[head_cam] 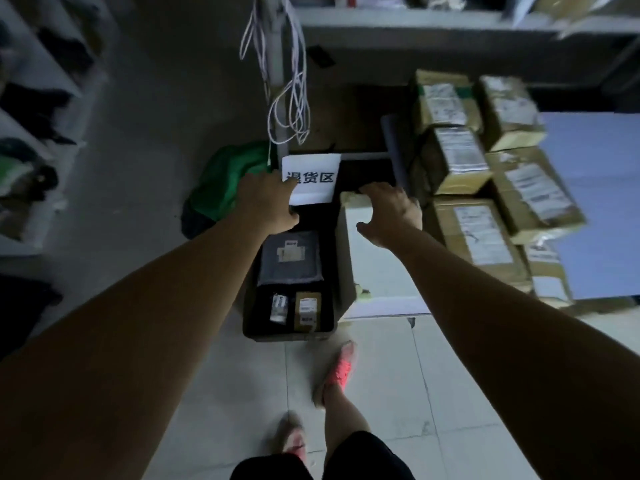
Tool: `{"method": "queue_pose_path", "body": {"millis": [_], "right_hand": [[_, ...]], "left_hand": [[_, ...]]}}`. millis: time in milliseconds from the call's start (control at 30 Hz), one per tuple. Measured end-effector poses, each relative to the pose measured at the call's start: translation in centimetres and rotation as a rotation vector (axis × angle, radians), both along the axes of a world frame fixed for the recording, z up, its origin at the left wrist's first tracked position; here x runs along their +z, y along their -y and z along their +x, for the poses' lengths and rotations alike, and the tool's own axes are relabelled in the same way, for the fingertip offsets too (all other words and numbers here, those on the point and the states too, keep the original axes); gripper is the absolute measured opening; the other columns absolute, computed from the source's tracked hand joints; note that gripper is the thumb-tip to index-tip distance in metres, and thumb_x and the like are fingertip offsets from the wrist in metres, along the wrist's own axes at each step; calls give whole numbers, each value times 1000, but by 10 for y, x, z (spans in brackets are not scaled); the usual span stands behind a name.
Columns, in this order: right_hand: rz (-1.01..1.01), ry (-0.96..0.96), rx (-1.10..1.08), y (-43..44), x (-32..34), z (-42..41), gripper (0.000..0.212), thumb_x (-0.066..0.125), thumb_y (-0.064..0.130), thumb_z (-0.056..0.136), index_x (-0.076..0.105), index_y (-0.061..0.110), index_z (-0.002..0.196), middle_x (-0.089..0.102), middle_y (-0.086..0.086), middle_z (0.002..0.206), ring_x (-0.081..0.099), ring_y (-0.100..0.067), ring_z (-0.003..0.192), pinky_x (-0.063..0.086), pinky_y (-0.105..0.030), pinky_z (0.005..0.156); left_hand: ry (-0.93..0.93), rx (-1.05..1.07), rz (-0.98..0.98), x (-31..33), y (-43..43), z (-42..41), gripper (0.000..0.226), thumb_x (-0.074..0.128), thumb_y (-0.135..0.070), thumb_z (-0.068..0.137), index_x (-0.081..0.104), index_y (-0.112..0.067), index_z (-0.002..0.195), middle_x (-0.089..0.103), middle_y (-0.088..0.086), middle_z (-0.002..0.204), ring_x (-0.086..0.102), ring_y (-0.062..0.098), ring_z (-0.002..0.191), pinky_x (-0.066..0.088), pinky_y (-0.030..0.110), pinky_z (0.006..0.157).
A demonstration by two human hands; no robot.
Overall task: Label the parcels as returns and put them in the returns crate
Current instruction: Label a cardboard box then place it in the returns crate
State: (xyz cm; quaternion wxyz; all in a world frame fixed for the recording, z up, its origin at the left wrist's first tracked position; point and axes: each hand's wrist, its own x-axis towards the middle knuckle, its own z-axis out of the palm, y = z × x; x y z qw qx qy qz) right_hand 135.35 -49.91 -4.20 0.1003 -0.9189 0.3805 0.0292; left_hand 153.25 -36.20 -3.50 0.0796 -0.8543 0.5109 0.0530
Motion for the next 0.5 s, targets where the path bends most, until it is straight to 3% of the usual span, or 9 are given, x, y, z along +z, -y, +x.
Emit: {"method": "queue_pose_path", "body": {"millis": [133,267,367,500], "right_hand": [[-15,2,-83,-14,57,-65,65,73,37,80,45,34,140,48,6,141,47,-22,129,42,-39,100],[-54,69,-174,-3,106,-136,48,67,41,84,52,36,129,57,3,130,53,-24,122,45,-40,96],[-32,32,-195,17,131,-189,63,73,39,80,48,36,138,54,4,138,51,-23,125,45,-39,98],[-38,6,-214,58,142,-258,66,71,39,81,44,37,141,51,4,142,49,-23,129,43,-39,100]], "left_hand": [[-40,-43,-43,64,-1,-57,70,65,-53,83,45,-22,142,52,7,135,52,32,122,47,41,94],[-27,-143,-45,125,25,-118,64,65,-50,85,47,-19,138,51,11,134,51,34,123,47,43,97],[-30,-172,-34,152,56,-171,64,65,-48,87,45,-20,141,45,12,144,46,34,130,42,42,101],[-28,-229,-85,155,105,-244,46,62,-43,90,54,-25,131,55,8,132,52,32,121,47,42,96]]}}
